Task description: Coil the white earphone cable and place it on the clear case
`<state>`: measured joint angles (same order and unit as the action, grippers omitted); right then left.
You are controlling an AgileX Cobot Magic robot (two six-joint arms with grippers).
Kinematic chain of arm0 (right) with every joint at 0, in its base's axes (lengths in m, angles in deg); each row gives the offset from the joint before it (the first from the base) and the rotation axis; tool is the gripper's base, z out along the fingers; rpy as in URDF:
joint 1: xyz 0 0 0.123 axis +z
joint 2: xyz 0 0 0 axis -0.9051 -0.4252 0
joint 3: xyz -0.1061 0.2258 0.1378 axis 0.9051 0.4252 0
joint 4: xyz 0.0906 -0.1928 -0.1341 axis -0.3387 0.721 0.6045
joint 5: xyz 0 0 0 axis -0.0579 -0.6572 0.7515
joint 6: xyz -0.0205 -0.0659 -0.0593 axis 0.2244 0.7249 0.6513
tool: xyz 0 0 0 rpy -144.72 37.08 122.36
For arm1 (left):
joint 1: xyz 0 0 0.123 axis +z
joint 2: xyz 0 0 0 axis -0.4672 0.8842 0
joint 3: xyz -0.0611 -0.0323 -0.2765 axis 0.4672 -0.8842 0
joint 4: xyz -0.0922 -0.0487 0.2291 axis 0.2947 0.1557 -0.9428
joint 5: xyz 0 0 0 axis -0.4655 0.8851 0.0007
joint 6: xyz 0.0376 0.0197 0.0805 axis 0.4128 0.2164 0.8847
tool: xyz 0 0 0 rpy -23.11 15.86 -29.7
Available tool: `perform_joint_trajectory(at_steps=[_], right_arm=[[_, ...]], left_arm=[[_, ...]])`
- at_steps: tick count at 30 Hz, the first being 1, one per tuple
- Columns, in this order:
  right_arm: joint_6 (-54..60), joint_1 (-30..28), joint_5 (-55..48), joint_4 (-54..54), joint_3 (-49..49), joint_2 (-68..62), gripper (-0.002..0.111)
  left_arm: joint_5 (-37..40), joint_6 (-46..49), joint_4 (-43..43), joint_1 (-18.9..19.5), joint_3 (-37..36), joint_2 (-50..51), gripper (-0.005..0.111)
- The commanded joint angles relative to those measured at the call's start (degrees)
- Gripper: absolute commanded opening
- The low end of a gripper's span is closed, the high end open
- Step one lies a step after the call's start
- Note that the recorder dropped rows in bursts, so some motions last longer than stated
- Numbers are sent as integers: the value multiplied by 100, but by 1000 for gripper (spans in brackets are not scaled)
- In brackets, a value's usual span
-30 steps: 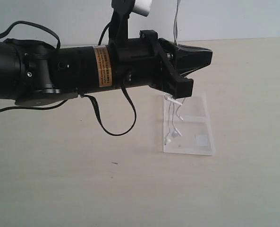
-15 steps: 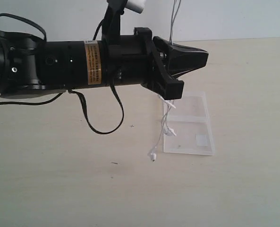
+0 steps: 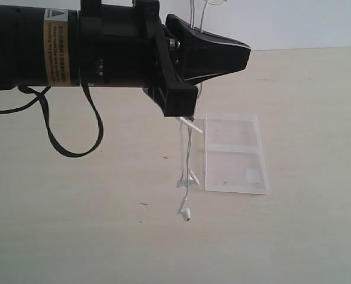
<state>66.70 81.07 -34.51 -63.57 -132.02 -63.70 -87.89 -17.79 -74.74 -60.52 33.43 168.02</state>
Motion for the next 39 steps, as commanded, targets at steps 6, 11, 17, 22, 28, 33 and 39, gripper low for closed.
perform_joint_trajectory(at_steps=[6,11,17,22,28,33,39], right_arm=[[-273,6,672,327,1346,-1,0],[-273,6,763,327,1572,-1,0],[-184,6,615,198,1572,-1,11],[-154,6,531,141,1572,19,48],[-117,6,436,-4,1572,116,67],[981,6,525,-1338,1899,398,66],[2110,6,1542,-2332,3218,1135,66]], left_arm=[[82,-510,-484,13,-19,-302,0],[144,-500,-471,13,-19,-300,0],[137,-479,-418,13,-19,-300,0],[148,-479,-420,13,-19,-300,0],[150,-479,-454,13,-19,-300,0],[160,-479,-496,27,-19,-334,0],[104,-681,-790,272,-19,-575,0]])
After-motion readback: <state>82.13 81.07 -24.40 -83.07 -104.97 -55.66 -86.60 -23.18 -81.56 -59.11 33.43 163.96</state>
